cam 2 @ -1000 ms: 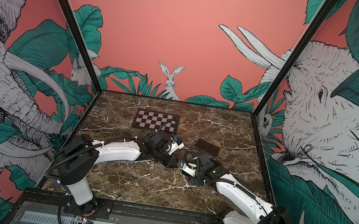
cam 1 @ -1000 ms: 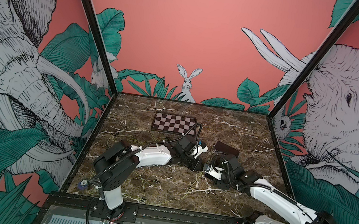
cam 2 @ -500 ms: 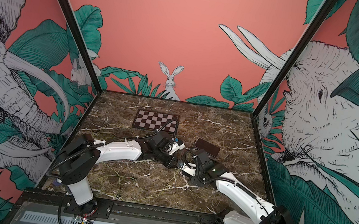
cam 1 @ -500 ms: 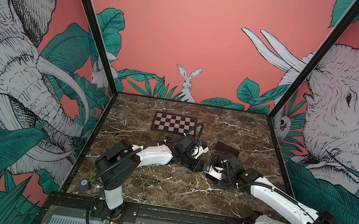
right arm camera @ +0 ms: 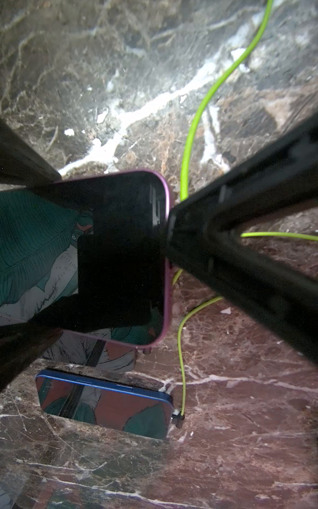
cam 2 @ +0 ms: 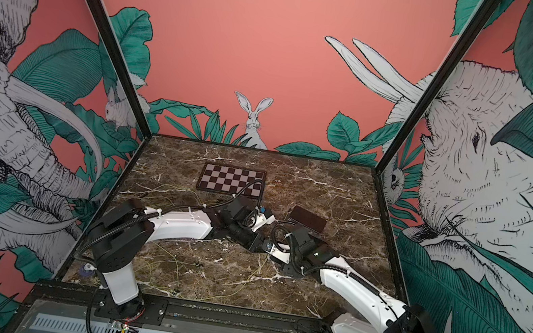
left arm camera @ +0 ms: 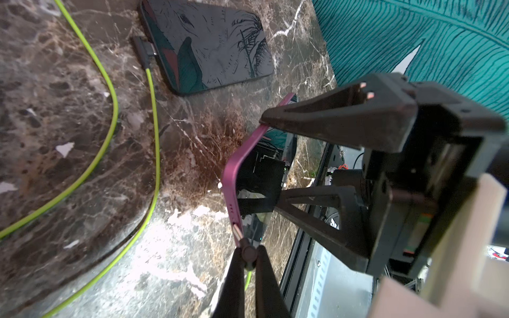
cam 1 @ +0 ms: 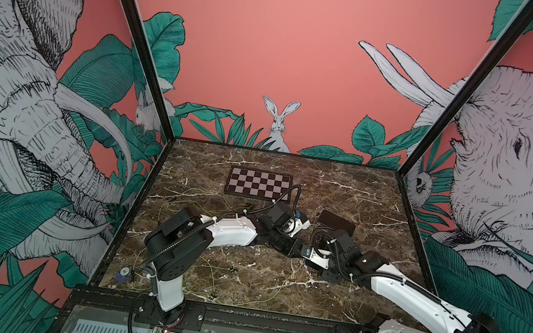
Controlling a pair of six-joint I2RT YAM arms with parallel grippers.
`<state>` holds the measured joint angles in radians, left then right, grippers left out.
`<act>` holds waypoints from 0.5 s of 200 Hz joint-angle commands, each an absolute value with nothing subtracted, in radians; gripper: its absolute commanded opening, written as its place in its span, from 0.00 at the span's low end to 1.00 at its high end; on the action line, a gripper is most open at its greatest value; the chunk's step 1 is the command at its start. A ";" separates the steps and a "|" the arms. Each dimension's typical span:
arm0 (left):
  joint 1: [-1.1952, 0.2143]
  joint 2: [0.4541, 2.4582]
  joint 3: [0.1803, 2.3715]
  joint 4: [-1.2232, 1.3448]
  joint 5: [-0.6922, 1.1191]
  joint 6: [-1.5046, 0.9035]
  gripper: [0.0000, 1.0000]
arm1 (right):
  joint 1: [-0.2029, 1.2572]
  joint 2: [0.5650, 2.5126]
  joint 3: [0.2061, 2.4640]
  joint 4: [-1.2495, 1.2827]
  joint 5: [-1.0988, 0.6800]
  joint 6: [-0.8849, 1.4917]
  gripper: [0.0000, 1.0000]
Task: Plug wired earphones into phones
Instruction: Insert the wired earphone into the phone.
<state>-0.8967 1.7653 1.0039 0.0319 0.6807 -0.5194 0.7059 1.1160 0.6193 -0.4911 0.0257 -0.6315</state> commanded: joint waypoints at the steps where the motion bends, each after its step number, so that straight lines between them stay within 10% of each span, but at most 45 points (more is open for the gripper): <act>1: -0.945 1.767 1.009 0.083 0.751 -0.491 0.00 | 0.747 1.046 0.640 -0.137 -0.110 -0.625 0.60; 100: -0.920 1.720 1.038 -0.034 0.802 -0.264 0.00 | 0.746 0.865 0.506 -0.096 -0.131 -0.601 0.62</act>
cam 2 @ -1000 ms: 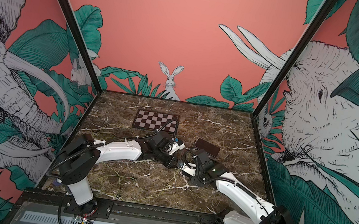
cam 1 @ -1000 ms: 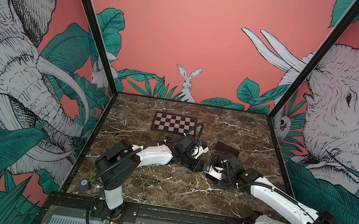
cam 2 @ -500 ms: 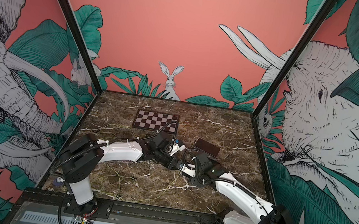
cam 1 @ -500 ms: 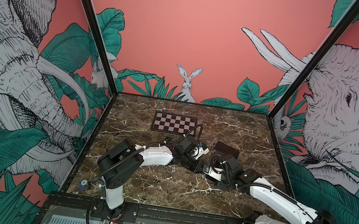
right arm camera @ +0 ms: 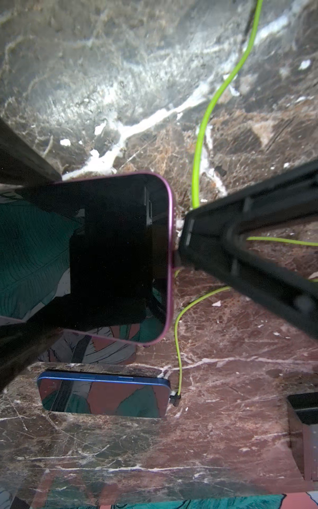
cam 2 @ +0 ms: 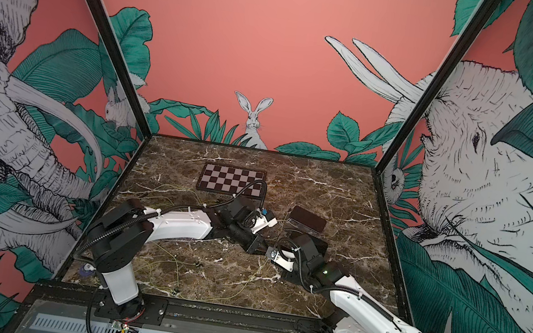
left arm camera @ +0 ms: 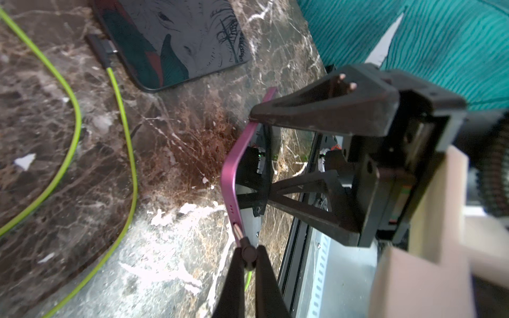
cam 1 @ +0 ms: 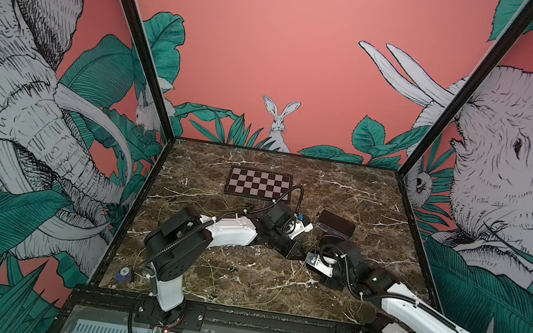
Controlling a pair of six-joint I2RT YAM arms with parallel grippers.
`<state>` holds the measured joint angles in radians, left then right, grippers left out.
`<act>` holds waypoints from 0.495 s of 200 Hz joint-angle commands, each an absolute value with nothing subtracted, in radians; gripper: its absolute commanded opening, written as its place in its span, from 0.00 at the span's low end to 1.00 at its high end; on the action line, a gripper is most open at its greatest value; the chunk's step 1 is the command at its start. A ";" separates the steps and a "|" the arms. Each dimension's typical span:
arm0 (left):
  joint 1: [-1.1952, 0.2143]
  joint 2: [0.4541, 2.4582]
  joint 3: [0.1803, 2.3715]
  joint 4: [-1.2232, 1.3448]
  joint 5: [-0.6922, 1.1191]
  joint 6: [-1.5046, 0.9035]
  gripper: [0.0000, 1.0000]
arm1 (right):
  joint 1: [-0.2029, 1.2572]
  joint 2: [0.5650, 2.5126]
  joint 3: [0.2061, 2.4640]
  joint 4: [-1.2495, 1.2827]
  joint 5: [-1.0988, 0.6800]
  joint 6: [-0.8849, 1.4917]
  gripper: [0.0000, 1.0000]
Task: Plug wired earphones into phones
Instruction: Insert the wired earphone into the phone.
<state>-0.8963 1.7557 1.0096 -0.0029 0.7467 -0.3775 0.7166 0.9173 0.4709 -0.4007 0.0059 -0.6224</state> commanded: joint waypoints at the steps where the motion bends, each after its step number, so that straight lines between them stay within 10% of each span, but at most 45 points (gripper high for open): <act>1: -0.920 1.719 1.039 -0.036 0.803 -0.261 0.00 | 0.746 0.864 0.505 -0.095 -0.131 -0.601 0.62; 99: -0.916 1.717 1.078 -0.160 0.802 -0.126 0.00 | 0.745 0.716 0.449 -0.053 -0.164 -0.609 0.63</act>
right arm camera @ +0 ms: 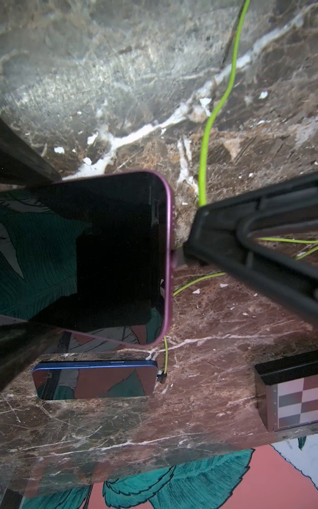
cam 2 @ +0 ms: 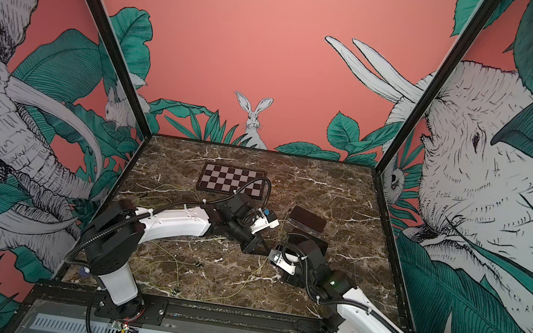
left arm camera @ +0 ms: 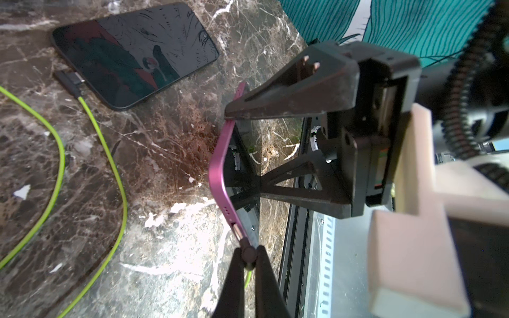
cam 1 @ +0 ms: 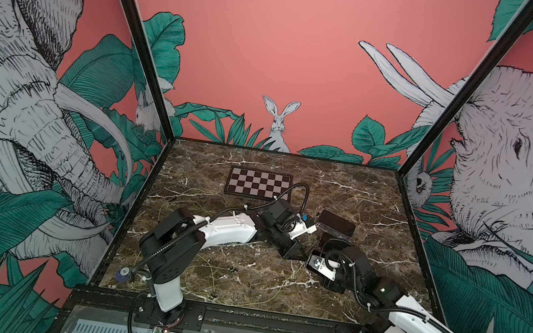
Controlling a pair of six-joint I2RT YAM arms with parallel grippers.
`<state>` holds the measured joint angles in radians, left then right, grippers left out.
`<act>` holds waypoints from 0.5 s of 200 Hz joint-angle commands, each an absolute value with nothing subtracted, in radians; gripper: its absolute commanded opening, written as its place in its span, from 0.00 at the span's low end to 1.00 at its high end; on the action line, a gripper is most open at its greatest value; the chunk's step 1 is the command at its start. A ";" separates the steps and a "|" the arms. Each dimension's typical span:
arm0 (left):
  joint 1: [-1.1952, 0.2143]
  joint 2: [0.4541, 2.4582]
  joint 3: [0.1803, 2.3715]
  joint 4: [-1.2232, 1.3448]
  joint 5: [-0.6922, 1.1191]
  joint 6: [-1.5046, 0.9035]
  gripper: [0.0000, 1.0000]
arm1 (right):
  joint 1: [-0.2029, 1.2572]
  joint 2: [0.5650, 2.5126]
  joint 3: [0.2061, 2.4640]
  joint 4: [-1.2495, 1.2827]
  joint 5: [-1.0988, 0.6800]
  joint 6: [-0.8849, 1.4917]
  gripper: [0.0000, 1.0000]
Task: Plug wired earphones into phones
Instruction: Insert the wired earphone into the phone.
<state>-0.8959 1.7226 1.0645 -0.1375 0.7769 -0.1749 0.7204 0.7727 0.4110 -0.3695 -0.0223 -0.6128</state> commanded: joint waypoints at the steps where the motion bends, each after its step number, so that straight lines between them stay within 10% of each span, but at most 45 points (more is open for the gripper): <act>1: -0.916 1.717 1.078 -0.160 0.802 -0.126 0.00 | 0.746 0.716 0.449 -0.053 -0.165 -0.610 0.63; 100: -0.897 1.706 1.086 -0.181 0.869 -0.063 0.00 | 0.747 0.649 0.421 -0.004 -0.215 -0.638 0.63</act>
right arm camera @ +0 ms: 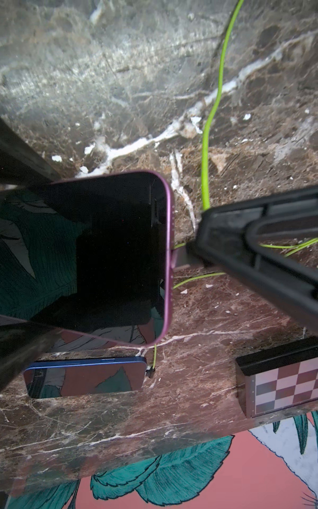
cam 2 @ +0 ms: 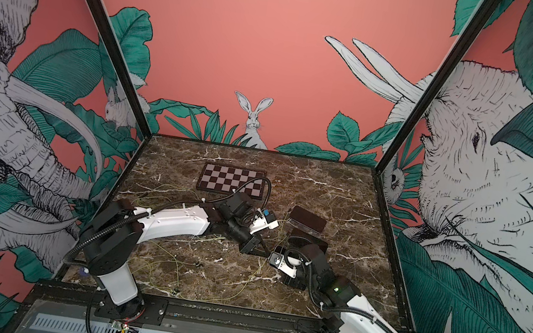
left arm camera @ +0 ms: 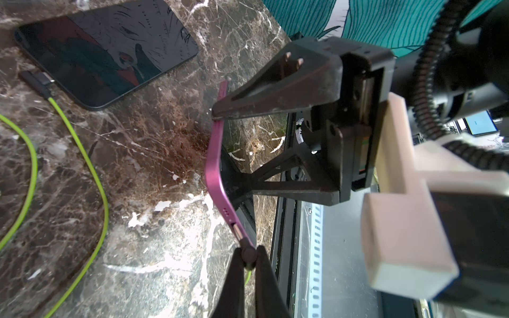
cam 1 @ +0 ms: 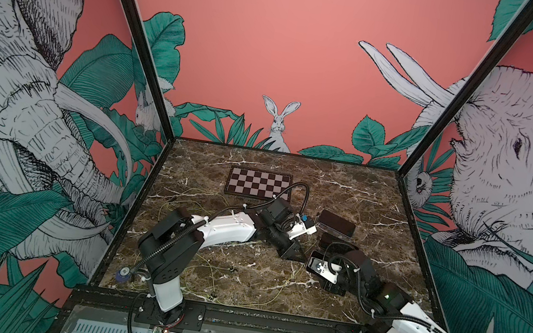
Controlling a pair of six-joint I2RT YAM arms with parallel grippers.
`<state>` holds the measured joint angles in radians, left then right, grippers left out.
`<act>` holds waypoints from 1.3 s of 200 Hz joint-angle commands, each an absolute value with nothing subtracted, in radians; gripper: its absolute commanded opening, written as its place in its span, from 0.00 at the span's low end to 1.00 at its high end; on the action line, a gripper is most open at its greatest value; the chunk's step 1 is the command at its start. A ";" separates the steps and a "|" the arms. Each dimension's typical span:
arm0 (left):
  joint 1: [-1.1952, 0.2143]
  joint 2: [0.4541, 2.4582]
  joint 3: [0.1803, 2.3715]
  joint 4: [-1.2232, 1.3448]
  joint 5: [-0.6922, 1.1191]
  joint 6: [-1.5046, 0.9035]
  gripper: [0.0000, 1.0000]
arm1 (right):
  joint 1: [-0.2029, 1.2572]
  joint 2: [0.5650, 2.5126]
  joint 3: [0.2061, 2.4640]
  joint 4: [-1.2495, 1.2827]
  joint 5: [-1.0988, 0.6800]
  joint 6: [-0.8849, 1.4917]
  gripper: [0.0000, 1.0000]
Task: Plug wired earphones into phones
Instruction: Insert the wired earphone into the phone.
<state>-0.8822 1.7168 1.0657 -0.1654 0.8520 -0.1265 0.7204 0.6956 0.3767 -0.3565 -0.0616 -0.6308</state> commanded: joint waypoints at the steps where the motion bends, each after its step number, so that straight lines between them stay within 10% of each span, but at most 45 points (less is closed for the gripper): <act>1: -0.897 1.706 1.087 -0.182 0.869 -0.061 0.00 | 0.747 0.648 0.421 -0.003 -0.217 -0.639 0.63; 260: -0.853 1.730 1.091 -0.150 0.816 -0.101 0.00 | 0.768 0.638 0.454 0.004 -0.238 -0.762 0.62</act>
<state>-0.8383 1.7138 1.0935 -0.2329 0.9020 -0.0818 0.7216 0.6479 0.3767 -0.3202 -0.0853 -0.7349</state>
